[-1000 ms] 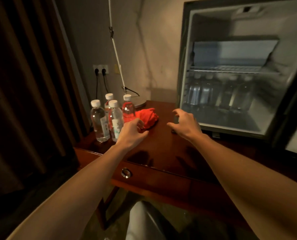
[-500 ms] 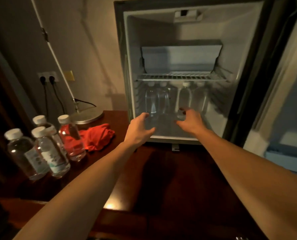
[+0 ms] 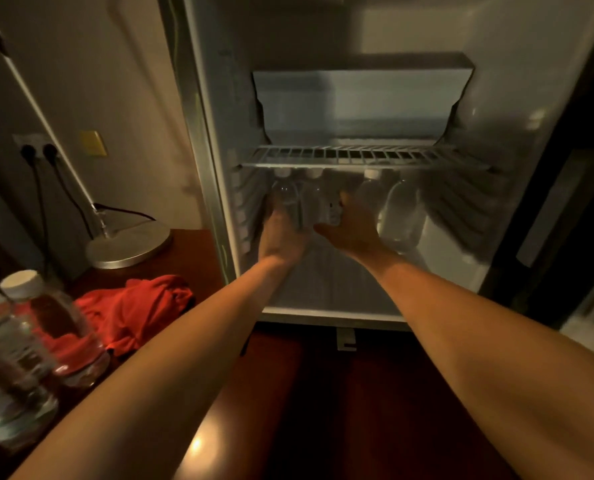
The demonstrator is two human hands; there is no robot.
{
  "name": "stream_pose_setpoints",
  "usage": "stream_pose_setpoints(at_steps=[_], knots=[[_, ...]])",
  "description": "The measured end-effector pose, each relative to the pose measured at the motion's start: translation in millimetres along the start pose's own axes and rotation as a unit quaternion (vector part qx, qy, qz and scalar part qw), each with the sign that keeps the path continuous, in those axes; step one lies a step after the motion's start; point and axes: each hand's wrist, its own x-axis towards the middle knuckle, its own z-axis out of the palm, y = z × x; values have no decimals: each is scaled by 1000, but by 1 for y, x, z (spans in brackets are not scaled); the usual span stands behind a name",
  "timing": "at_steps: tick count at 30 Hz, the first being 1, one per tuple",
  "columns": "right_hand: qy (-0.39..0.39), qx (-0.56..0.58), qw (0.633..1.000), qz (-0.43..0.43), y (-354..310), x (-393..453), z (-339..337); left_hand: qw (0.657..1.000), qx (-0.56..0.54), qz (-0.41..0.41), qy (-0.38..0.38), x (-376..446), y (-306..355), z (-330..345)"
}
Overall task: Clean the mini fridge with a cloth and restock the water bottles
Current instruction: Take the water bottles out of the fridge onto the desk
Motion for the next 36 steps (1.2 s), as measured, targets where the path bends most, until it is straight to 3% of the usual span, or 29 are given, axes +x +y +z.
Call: stream_pose_setpoints(at_steps=[7,11,19,26,31,36], knots=[[71,106,991,-47,-9,21,13,997,57,13,45,30,-17,22],[103,103,988,-52,-4,24,14,996,84,2,44,33,-17,32],[136,74,982,-104,-2,2,3,998,31,13,51,26,-6,10],[81,28,995,-44,-16,-32,-10,993,103,48,44,-9,6,-21],[61,5,998,-20,-31,-68,-23,995,44,80,30,-50,7,-60],[72,13,996,-52,-56,-116,-27,990,83,102,57,-98,7,-103]])
